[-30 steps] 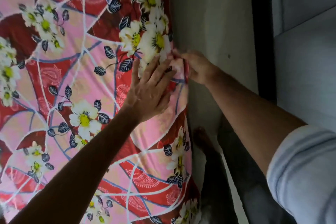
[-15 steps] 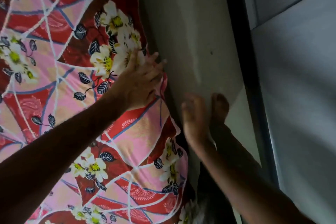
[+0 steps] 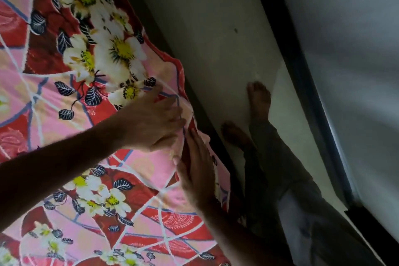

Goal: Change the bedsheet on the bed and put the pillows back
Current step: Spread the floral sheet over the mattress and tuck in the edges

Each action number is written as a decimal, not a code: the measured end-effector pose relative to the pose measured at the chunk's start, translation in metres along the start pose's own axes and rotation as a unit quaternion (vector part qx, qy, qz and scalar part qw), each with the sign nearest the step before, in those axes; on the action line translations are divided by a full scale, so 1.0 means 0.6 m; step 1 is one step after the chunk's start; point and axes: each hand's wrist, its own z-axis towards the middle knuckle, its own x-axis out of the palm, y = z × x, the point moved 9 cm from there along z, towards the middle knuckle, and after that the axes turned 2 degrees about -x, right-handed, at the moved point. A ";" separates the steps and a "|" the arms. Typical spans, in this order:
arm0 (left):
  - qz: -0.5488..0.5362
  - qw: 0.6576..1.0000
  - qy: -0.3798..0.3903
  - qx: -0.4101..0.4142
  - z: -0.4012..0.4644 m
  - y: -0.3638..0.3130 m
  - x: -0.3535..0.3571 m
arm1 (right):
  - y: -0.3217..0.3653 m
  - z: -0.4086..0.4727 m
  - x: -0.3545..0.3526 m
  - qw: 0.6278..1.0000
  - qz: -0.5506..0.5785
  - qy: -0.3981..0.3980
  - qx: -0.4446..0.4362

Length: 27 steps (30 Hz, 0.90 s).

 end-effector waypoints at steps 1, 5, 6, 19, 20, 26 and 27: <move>0.031 0.999 0.014 0.009 0.009 -0.003 -0.020 | -0.010 0.000 0.002 1.000 0.000 0.008 0.009; 0.046 0.994 0.094 0.000 0.051 -0.008 -0.027 | -0.060 0.020 0.007 0.993 0.067 0.029 0.090; 0.051 0.992 0.112 0.001 0.055 -0.010 -0.027 | -0.065 0.023 0.004 0.992 0.072 0.029 0.103; 0.042 0.979 0.199 -0.032 0.075 -0.020 -0.013 | -0.070 0.062 0.011 0.950 0.076 0.223 0.205; 0.032 0.983 0.177 -0.041 0.076 -0.018 -0.016 | -0.064 0.066 0.002 0.954 0.068 0.234 0.174; 0.034 0.980 0.187 -0.055 0.077 -0.018 -0.023 | -0.149 0.040 -0.213 0.988 0.043 0.000 0.148; 0.048 0.980 0.185 -0.064 0.078 -0.017 -0.029 | -0.170 0.015 -0.234 0.983 0.038 -0.017 0.178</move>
